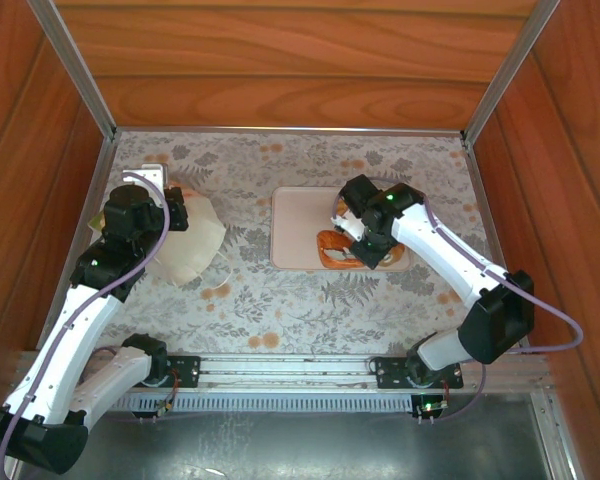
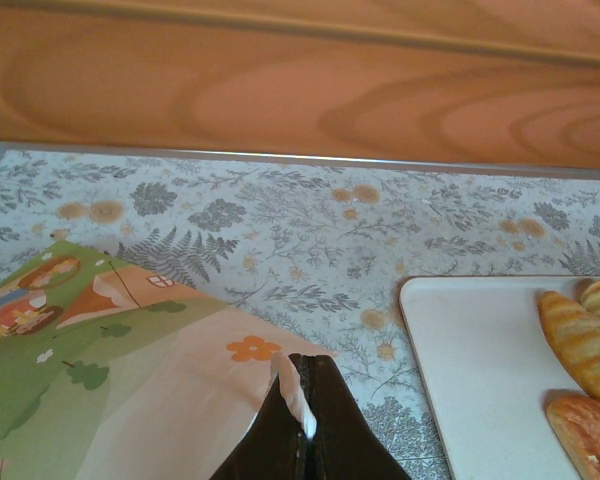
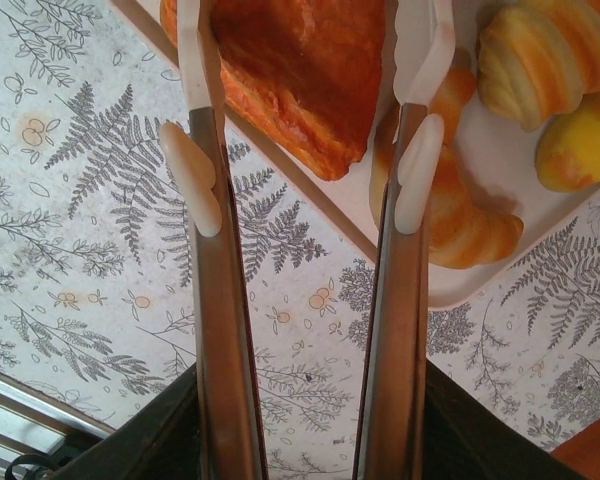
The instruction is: Take the fake bread out of the paper bag
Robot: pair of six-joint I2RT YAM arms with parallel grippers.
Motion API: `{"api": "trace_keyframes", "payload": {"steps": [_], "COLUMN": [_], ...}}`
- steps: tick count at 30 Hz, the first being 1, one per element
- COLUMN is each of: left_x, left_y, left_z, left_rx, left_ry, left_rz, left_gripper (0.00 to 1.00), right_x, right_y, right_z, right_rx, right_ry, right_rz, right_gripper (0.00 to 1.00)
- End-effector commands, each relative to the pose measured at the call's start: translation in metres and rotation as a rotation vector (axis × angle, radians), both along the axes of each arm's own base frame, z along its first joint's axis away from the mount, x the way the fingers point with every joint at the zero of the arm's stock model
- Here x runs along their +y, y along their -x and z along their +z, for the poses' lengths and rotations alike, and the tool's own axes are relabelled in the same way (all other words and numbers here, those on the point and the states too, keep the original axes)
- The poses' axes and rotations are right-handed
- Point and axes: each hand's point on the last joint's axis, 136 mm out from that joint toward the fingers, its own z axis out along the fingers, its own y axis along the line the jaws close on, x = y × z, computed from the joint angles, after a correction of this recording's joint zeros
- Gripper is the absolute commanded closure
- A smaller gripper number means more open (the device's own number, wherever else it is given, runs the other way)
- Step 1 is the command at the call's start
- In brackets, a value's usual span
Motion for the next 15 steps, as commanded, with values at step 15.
{"api": "trace_keyframes", "payload": {"steps": [15], "left_x": [-0.005], "left_y": [-0.004], "left_z": [0.010], "left_rx": [-0.028], "left_ry": [0.008], "left_rz": [-0.019], "left_gripper": [1.00], "right_x": [0.024], "right_y": [-0.003], "right_z": [0.031], "right_rx": [-0.085], "right_ry": [-0.208], "right_rz": [-0.046], "right_gripper": [0.54]}}
